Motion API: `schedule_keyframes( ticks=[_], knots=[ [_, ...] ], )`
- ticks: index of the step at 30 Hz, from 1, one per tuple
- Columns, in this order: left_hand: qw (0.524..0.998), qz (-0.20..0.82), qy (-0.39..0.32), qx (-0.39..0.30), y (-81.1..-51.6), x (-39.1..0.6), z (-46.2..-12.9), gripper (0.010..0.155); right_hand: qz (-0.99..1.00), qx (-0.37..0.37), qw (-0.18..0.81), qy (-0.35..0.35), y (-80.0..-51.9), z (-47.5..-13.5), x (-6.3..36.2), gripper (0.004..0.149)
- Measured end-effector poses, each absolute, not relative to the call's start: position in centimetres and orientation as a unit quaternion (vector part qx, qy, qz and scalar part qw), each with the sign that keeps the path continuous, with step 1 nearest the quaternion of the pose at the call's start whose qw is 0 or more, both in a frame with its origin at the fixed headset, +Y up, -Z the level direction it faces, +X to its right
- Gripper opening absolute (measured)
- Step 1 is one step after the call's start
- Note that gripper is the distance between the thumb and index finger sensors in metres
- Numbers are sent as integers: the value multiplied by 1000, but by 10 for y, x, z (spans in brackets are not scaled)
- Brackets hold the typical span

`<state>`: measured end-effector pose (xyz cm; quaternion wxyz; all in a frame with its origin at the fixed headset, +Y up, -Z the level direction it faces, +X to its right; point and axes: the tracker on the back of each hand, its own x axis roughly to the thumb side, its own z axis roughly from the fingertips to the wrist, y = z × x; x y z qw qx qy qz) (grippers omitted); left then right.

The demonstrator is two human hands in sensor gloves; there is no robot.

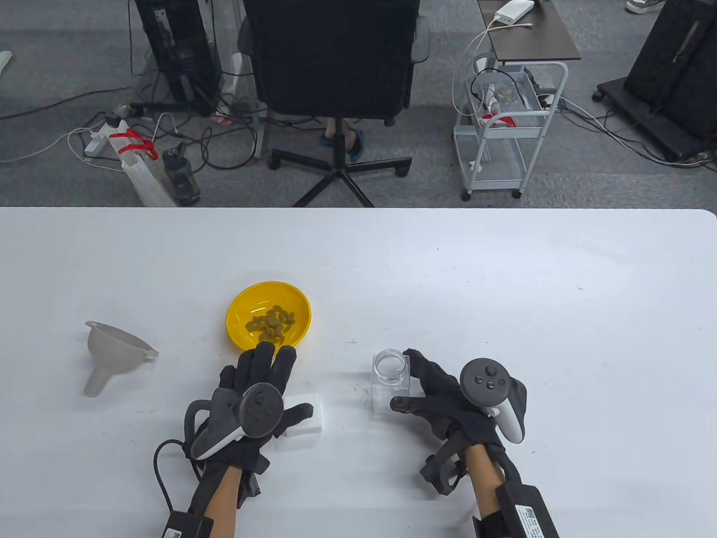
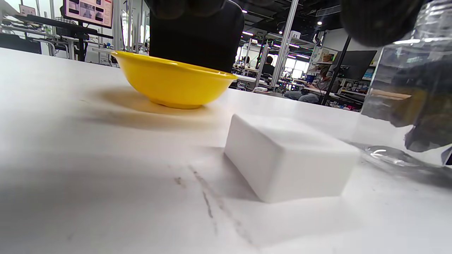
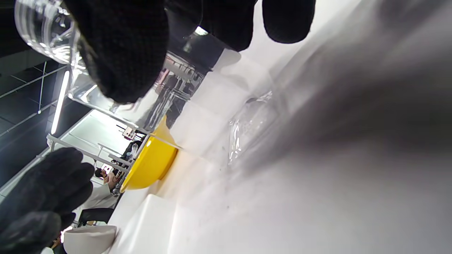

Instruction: Transfer raisins through funnel into coffee jar

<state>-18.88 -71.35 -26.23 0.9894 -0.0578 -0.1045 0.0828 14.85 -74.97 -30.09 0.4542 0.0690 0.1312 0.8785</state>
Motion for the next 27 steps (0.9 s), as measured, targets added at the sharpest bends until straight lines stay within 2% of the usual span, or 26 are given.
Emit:
schedule_keyframes(
  ticks=[10, 14, 19, 27],
  knots=[
    [989, 84, -104, -63, -713, -189, -262, 94, 878, 73, 449, 151, -749, -300, 147, 87],
    [989, 84, -103, -64, -713, -189, -261, 95, 885, 80, 433, 154, -746, -300, 149, 92],
    [989, 87, -103, -65, -714, -189, -262, 95, 923, 97, 341, 150, -728, -294, 156, 101],
    [989, 73, -104, -71, -716, -187, -262, 95, 977, 99, 181, 62, -708, -272, 172, 107]
  ],
)
